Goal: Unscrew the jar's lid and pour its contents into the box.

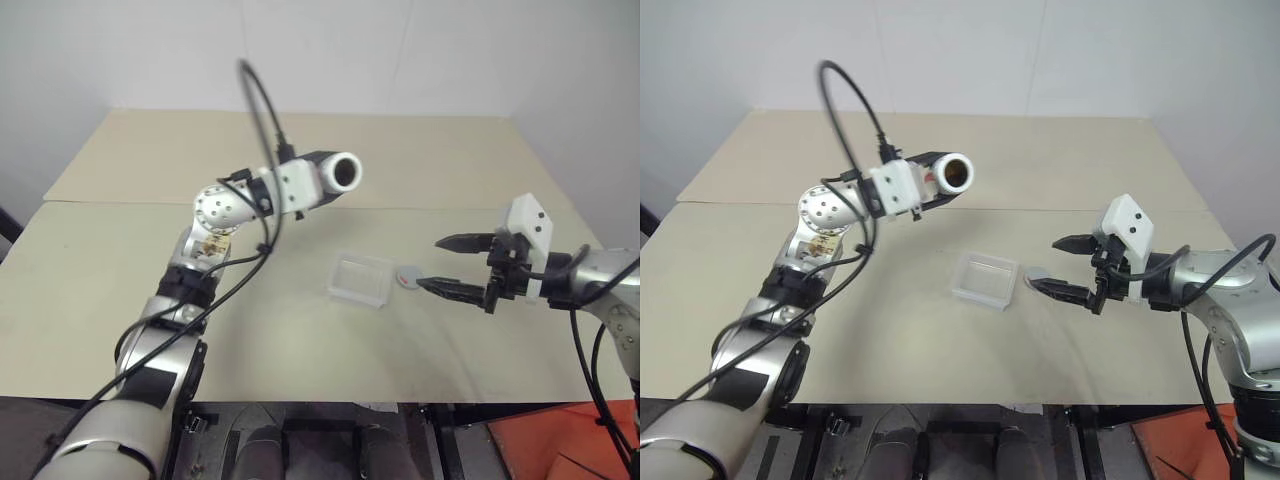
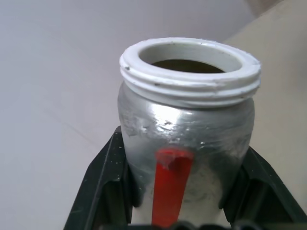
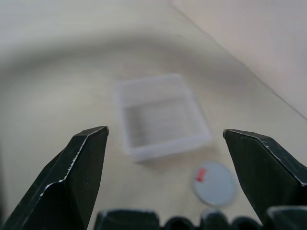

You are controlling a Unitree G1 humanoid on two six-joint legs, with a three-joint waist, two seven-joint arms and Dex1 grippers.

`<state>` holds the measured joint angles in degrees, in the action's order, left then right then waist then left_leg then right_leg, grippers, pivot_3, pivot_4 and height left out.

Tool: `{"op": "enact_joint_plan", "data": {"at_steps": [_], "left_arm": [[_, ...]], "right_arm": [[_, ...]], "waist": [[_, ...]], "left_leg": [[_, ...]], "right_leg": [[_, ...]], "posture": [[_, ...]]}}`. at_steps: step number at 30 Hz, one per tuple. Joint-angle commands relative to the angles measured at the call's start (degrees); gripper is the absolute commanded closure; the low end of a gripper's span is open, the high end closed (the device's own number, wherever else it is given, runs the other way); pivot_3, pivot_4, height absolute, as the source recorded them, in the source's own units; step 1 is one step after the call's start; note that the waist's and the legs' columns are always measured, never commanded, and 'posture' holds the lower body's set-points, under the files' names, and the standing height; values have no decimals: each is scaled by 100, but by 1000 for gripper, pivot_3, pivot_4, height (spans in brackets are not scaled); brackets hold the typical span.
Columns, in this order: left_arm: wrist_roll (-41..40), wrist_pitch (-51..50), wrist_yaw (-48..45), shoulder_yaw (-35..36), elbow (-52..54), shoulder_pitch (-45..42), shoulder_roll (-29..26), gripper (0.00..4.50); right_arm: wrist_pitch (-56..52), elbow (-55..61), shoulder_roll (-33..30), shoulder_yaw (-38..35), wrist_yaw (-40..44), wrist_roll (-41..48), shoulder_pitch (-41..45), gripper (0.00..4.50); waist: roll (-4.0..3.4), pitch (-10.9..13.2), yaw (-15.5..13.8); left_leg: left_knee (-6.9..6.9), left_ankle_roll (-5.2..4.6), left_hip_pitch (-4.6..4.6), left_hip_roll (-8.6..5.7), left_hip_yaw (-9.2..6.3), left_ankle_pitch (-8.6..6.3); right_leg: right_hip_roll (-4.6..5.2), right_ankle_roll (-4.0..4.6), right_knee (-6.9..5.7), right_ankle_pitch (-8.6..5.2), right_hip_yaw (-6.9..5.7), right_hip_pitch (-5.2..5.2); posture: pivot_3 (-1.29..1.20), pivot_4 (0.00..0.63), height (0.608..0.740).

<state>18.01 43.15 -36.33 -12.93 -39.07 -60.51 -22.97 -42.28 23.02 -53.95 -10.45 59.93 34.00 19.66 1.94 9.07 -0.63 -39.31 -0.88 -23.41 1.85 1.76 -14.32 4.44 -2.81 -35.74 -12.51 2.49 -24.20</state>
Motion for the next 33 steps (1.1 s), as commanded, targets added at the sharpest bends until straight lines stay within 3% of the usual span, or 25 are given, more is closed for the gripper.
{"op": "enact_joint_plan", "data": {"at_steps": [1, 6, 9, 12, 22, 30, 33], "left_arm": [[1833, 1266, 1730, -696, -513, -491, -313, 2587], [4962, 586, 5073, -2375, -412, -1094, -513, 2587], [5894, 149, 6316, -3145, -342, -1084, -383, 2587], [6385, -235, 6980, -3635, -469, -1053, -292, 2587], [6654, -1121, 7719, -4046, -827, -1204, -208, 2587], [6415, -1010, 7787, -4078, -853, -1167, -252, 2587], [5955, -759, 7492, -3850, -968, -1104, -276, 2587]], "right_arm": [[248, 35, -200, -159, 164, 34, 130, 40], [284, -43, -153, -149, 84, 71, 176, 40], [225, -95, -105, -117, -48, 58, 269, 40], [180, -80, -87, -114, -136, 74, 331, 40], [84, 131, -77, -264, -359, 389, 338, 40], [110, 149, -67, -197, -451, 423, 315, 40], [112, 135, -47, -163, -477, 408, 337, 40]], "waist": [[0, 0, 0], [2, 1, -13], [3, 1, -26], [3, 2, -34], [3, 2, -23], [3, 2, -25], [3, 2, -25]], "left_leg": [[0, 0, 3, 0, 1, 0], [-1, 1, 1, 0, 4, 0], [-1, 1, -9, -2, 5, 0], [-1, 1, -12, -2, 5, 1], [-1, 2, -11, -2, 8, 1], [-1, 2, -10, -2, 8, 1], [-1, 2, -9, -2, 8, 1]], "right_leg": [[0, 0, 0, 1, 1, 2], [1, -4, -3, 2, 1, 2], [3, -7, -3, 2, 1, -6], [4, -8, -5, 2, -1, -10], [4, -7, -11, 2, 1, -13], [5, -7, -12, 2, 0, -12], [5, -7, -13, 2, 0, -12]], "posture": [[0, 150, 740], [0, 150, 740], [0, 150, 740], [0, 150, 740], [0, 150, 740], [0, 150, 740], [0, 150, 740]]}}
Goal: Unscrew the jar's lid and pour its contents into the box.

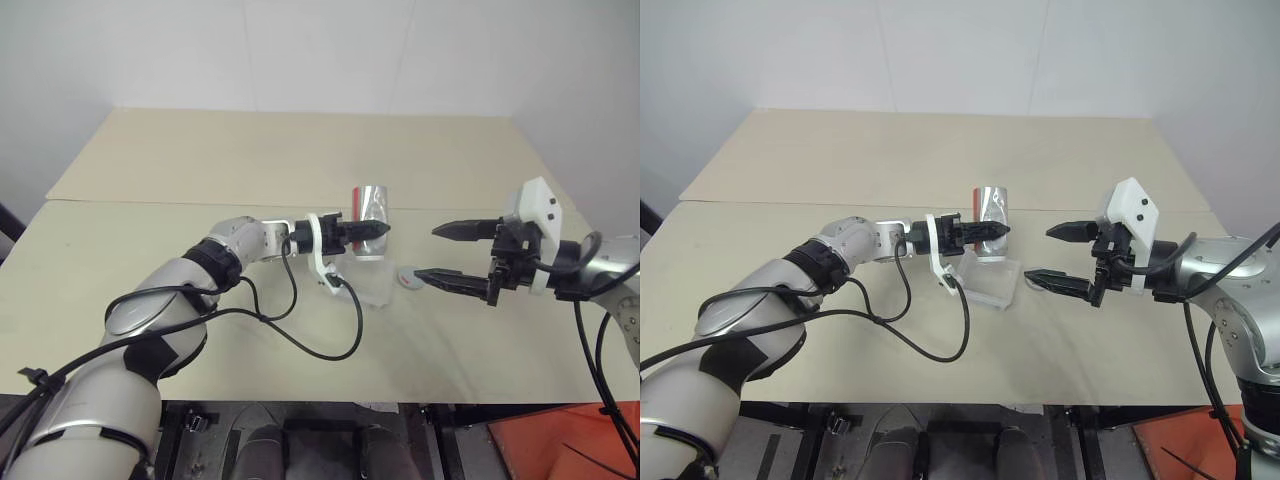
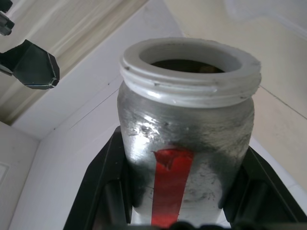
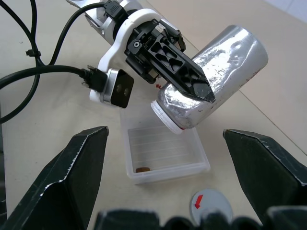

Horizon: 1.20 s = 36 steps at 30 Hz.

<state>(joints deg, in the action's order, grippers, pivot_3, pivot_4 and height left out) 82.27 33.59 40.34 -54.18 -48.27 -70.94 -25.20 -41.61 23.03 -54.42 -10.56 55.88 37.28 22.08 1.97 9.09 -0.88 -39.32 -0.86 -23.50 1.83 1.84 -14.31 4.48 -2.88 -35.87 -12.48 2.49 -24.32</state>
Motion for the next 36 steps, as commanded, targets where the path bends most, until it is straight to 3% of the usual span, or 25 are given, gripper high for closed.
{"op": "enact_joint_plan", "data": {"at_steps": [1, 4, 6, 9, 13, 17, 21, 26, 30, 36], "left_arm": [[-857, 402, -445, 464, -160, -9, -37, 2587], [-2481, 1038, -1659, 1294, -512, 253, 5, 2587], [-3121, 1115, -2165, 1710, -504, 378, -60, 2587], [-4658, 863, -3667, 2504, -265, 784, 26, 2587], [-6847, -979, -5649, 3695, 695, 1496, 450, 2587], [-8301, -3310, -6333, 4692, 2022, 2034, 814, 2587], [-8875, -4571, -6289, 5234, 2870, 2523, 947, 2587], [-9193, -5125, -6171, 5608, 3370, 3142, 1078, 2587], [-9369, -5052, -6250, 5690, 3623, 3711, 1275, 2587], [-9253, -4426, -6119, 5723, 3212, 3804, 1528, 2587]], "right_arm": [[46, 128, 13, -137, -91, 73, 107, 40], [49, 82, 85, -84, -192, 48, 188, 40], [71, 40, 124, -51, -210, 33, 238, 40], [110, -40, 182, 19, -224, -23, 316, 40], [169, -168, 289, 151, -236, -106, 449, 40], [227, -271, 359, 245, -209, -184, 542, 40], [271, -332, 378, 295, -174, -243, 575, 40], [279, -334, 378, 309, -151, -277, 572, 40], [248, -300, 341, 270, -129, -283, 507, 40], [195, -327, 277, 242, -82, -293, 404, 40]], "waist": [[0, 0, 1], [-1, -1, 19], [-2, -1, 28], [-2, -1, 22], [-4, -2, 16], [-4, -2, 28], [-5, -3, 40], [-5, -3, 36], [-5, -3, 20], [-5, -3, 2]], "left_leg": [[0, 0, 0, 0, 0, 0], [-1, 0, 3, 2, 1, 0], [-1, 0, 4, 3, 4, 0], [-2, 1, 4, 3, 3, 0], [-15, 0, -2, 4, 1, 0], [-42, -3, -19, 9, -9, -2], [-43, -4, -18, 8, -13, -2], [-44, -4, -8, 8, -14, -2], [-43, -4, -7, 7, -14, -2], [-45, -4, -3, 3, -16, -3]], "right_leg": [[0, 0, -1, 0, 0, 0], [0, 1, -3, 0, 0, 0], [0, 1, -6, 0, 1, -2], [0, 1, -8, 1, 1, 0], [1, 1, -20, 1, -4, 3], [-4, 1, -22, 0, -10, 2], [-5, 0, -23, 1, -9, 2], [-5, 1, -21, 1, -7, 9], [-3, 1, -20, 1, -7, 11], [-1, 2, -8, 1, -8, 17]], "posture": [[0, 150, 740], [0, 150, 740], [0, 150, 740], [0, 150, 740], [0, 150, 740], [0, 150, 740], [0, 150, 740], [0, 150, 740], [0, 150, 740], [0, 150, 740]]}}
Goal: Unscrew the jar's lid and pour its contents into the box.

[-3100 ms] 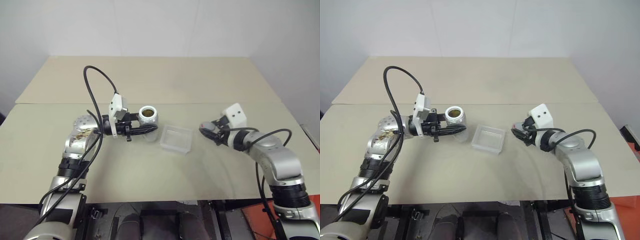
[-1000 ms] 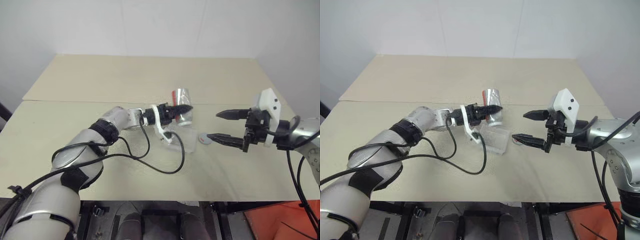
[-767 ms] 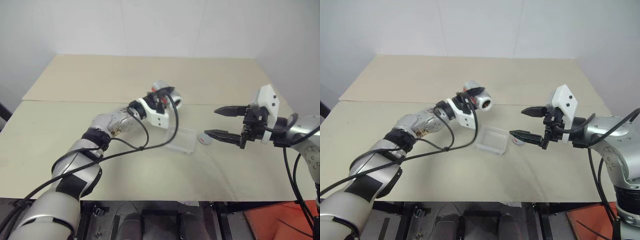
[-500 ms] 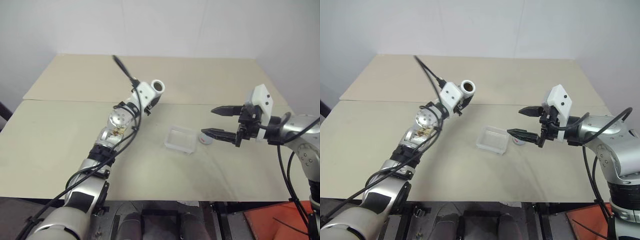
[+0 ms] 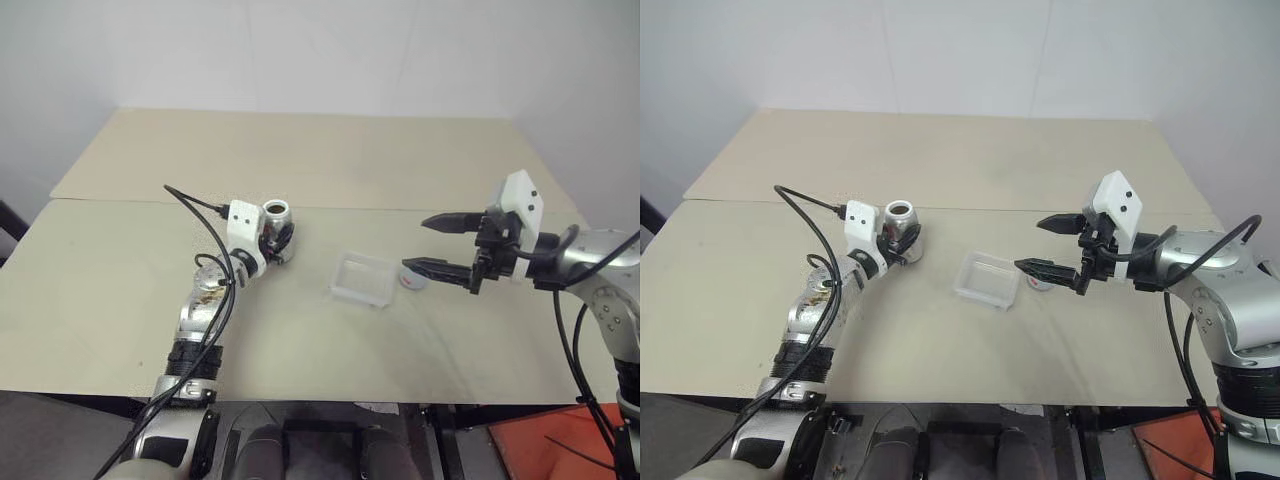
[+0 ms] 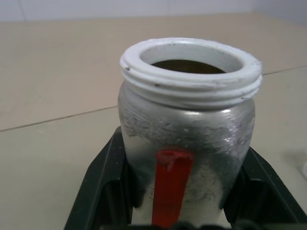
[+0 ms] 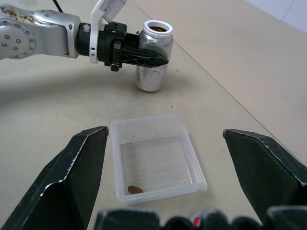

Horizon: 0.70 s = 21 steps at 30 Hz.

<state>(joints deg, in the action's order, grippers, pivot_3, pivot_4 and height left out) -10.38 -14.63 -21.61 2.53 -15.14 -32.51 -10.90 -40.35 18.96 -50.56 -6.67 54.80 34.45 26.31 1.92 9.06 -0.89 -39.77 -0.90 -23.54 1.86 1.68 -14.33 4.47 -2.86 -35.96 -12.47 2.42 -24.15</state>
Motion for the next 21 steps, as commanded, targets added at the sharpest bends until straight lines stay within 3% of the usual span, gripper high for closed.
{"op": "enact_joint_plan", "data": {"at_steps": [1, 13, 21], "left_arm": [[35, 505, 108, 52, -194, -49, 138, 2587], [85, 741, 244, 89, -348, -31, 197, 2587], [70, 576, 213, 81, -123, 60, 119, 93]], "right_arm": [[59, 77, -121, -155, 30, -12, -49, 40], [-102, 70, -258, -171, 67, 84, -136, 40], [-139, 59, -260, -161, 56, 103, -134, 0]], "waist": [[0, 0, 7], [-1, 0, 16], [-1, 0, 20]], "left_leg": [[1, 0, 0, 0, 0, 0], [1, -1, 5, 0, 1, 0], [3, -2, 3, 1, 1, -1]], "right_leg": [[0, 0, 0, 0, 0, 0], [0, 0, 0, 0, 2, 3], [-1, 0, 3, 0, 2, 1]], "posture": [[0, 150, 740], [0, 150, 740], [0, 150, 740]]}}
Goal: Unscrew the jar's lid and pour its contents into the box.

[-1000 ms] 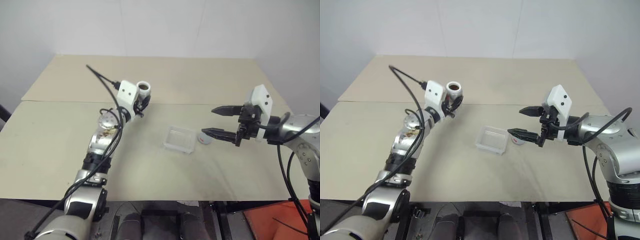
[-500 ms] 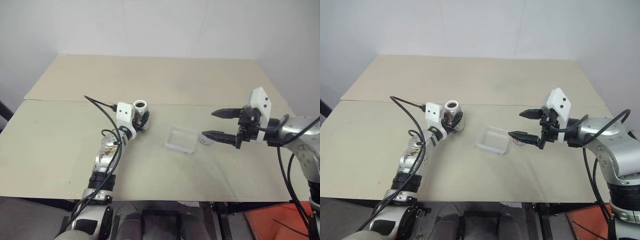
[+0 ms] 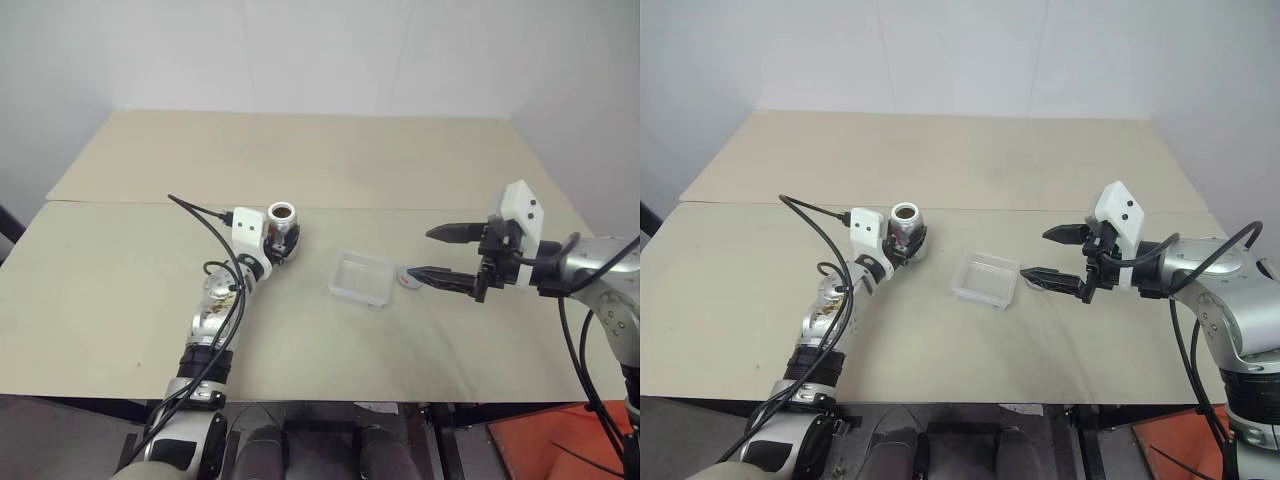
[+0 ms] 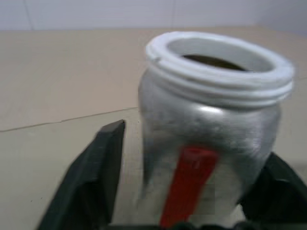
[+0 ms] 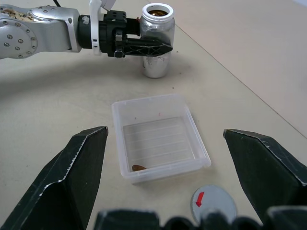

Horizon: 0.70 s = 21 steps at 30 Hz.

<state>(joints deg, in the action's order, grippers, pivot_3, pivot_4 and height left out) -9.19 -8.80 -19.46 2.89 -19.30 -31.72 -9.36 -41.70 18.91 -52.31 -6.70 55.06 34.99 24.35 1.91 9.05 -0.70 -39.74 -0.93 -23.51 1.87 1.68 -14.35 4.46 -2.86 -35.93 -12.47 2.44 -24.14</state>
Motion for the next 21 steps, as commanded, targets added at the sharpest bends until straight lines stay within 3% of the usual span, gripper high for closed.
{"op": "enact_joint_plan", "data": {"at_steps": [1, 12, 21], "left_arm": [[-48, -16, -5, 45, 300, -17, -40, 19], [-63, -228, -269, -102, 548, 124, -175, 19], [-196, -1029, -736, -250, 1907, 1039, -609, 19]], "right_arm": [[-2, 66, -84, -160, 28, 51, 59, 0], [57, 86, -75, -167, 13, 23, 43, 0], [115, 241, -119, -251, 5, 1, -146, 0]], "waist": [[0, 0, 0], [0, 0, 1], [-1, 0, 7]], "left_leg": [[0, 0, 0, 0, 0, 0], [0, 0, 0, 0, 0, 0], [1, 0, 1, 2, 0, 0]], "right_leg": [[0, 0, 0, 0, 0, 0], [0, 0, 2, 0, 0, 1], [-1, 0, -1, 0, 1, -2]], "posture": [[0, 150, 740], [0, 150, 740], [0, 150, 740]]}}
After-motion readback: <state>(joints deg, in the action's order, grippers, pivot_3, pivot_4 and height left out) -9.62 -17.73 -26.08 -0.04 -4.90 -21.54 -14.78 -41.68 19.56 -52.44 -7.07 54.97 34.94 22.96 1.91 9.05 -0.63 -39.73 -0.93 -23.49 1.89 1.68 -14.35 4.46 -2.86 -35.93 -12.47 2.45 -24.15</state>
